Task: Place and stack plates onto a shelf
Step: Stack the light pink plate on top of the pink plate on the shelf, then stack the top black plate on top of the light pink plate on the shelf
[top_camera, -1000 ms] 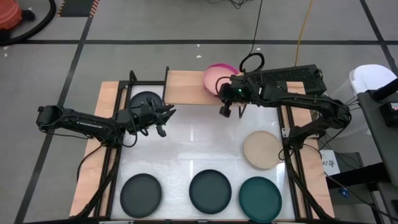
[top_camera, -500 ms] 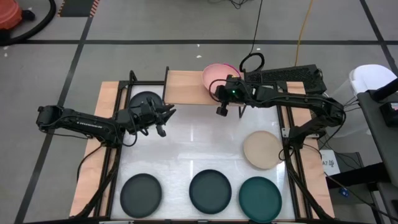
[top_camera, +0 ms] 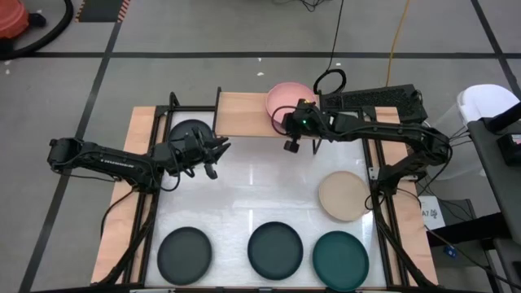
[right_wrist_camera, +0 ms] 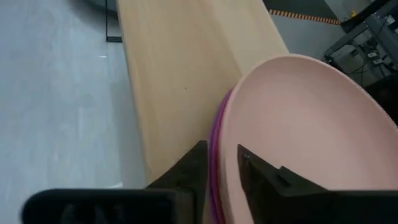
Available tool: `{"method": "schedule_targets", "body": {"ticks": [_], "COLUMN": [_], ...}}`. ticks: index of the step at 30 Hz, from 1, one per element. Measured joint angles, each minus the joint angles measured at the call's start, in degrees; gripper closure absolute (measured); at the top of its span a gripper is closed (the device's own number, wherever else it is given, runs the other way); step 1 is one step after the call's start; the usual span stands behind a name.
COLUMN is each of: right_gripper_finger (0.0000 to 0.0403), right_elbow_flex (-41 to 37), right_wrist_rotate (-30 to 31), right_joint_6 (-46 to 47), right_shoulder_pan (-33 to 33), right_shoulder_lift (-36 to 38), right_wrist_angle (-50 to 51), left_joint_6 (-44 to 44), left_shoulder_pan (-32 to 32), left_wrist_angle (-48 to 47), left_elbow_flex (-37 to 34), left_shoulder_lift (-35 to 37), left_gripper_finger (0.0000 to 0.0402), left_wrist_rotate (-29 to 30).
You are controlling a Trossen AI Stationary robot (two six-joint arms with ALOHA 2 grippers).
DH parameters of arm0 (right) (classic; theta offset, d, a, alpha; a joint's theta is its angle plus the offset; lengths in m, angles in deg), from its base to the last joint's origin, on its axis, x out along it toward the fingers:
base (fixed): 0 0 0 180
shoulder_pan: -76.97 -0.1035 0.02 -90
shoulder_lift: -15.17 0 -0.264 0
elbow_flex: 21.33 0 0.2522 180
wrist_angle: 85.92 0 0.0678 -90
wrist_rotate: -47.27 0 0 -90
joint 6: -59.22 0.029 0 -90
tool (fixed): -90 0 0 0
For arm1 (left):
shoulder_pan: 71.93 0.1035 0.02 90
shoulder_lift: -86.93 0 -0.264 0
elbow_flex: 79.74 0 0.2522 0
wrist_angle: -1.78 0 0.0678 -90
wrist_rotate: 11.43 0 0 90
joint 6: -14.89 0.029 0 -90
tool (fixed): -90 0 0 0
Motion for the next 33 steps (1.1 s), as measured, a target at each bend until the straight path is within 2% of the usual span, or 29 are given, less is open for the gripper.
{"method": "schedule_targets", "body": {"ticks": [4,7,15,19,23,27,30,33], "right_gripper_finger": [0.028,0.026,0.0253,0.0257,0.0258,0.0259,0.0259,0.0259], "right_elbow_flex": [0.01,0.02,-0.49,-4.84,-12.89,-23.95,-31.63,-36.26], "right_wrist_rotate": [0.05,0.08,-0.08,0.18,0.14,-0.16,-0.28,-0.29], "right_joint_6": [0.01,0.99,4.21,5.55,8.09,9.2,8.62,7.86], "right_shoulder_pan": [-0.77,-1.87,-7.7,-11.3,-14.15,-16.37,-17.45,-17.81], "right_shoulder_lift": [0.82,3.02,12.15,18.86,27.26,35.03,38.88,41.32], "right_wrist_angle": [0.72,1.43,6.58,6.58,1.23,-11.43,-21.05,-26.44], "left_joint_6": [-0.13,0.11,-10.41,-17.71,-23.7,-30.05,-34.84,-36.33], "left_shoulder_pan": [-0.02,0.0,0.0,-0.02,0.22,2.12,3.98,5.58], "left_wrist_angle": [-0.91,-7.42,-45.44,-57.52,-65.13,-76.92,-85.66,-89.15], "left_elbow_flex": [0.03,0.06,10.54,13.96,15.3,17.68,19.81,20.57], "left_shoulder_lift": [0.02,0.86,2.48,0.69,-1.52,-4.17,-6.84,-9.78], "left_gripper_finger": [0.03,0.03,0.03,0.03,0.03,0.03,0.03,0.03], "left_wrist_rotate": [0.0,0.02,5.49,5.93,6.13,5.35,2.84,-1.4]}}
